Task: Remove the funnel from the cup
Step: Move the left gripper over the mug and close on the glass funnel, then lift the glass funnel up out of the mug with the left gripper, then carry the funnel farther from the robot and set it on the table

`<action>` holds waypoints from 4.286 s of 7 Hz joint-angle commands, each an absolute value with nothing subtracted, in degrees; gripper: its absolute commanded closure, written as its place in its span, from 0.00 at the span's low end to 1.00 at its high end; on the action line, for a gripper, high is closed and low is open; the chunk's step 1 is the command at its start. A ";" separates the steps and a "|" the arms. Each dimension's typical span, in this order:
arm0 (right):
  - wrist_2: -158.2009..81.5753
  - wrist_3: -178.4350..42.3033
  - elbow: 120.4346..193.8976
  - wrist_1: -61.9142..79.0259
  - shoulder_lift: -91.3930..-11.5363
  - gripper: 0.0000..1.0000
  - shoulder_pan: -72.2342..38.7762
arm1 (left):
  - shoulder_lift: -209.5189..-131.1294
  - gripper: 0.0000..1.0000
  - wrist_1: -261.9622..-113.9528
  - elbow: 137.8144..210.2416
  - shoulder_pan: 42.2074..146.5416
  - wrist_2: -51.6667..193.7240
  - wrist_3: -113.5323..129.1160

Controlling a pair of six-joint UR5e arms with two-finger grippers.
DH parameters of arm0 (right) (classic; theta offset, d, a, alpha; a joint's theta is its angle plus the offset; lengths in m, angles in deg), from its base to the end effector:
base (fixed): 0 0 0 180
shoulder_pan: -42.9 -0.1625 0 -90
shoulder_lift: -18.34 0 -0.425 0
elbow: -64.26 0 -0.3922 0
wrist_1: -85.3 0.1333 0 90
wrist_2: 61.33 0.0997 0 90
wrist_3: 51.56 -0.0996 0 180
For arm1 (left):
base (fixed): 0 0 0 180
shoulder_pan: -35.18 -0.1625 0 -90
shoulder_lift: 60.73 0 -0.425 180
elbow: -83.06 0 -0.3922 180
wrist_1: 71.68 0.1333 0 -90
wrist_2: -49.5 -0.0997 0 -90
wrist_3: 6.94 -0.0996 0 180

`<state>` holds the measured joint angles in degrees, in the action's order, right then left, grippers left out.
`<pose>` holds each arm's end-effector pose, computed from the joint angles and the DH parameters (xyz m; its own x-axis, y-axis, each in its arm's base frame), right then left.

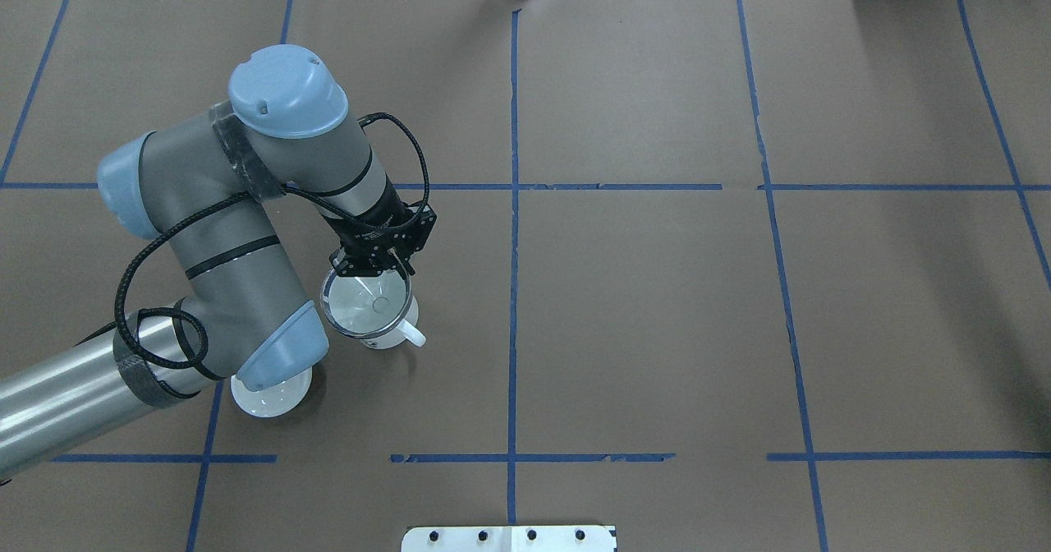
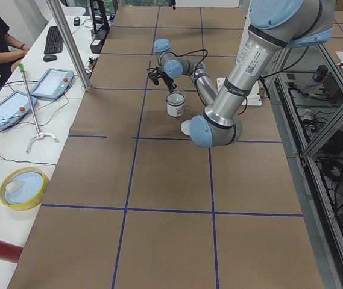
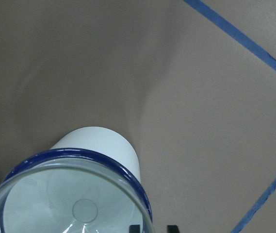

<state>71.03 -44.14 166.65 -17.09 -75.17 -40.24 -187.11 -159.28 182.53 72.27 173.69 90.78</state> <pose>0.0112 -0.4611 0.6057 0.7170 -0.1749 0.6748 0.2136 0.9766 0.0261 0.4753 -0.4563 0.2145 0.5483 -0.5538 -0.6267 0.2666 0.8260 -0.4966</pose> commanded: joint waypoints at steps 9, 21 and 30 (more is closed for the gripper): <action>71.03 -44.09 166.65 -17.09 -75.17 0.00 -40.24 | -184.32 1.00 -190.78 173.53 83.78 155.36 94.39; 71.03 -44.09 166.65 -17.09 -75.17 0.00 -40.24 | -182.46 0.58 -239.01 149.24 77.98 139.51 103.28; 71.03 -44.09 166.65 -17.09 -75.17 0.00 -40.24 | -163.19 0.11 -173.31 196.81 77.90 159.49 88.77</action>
<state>71.03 -44.12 166.65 -17.09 -75.17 -40.24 -169.38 -182.94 187.29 78.41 155.77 91.29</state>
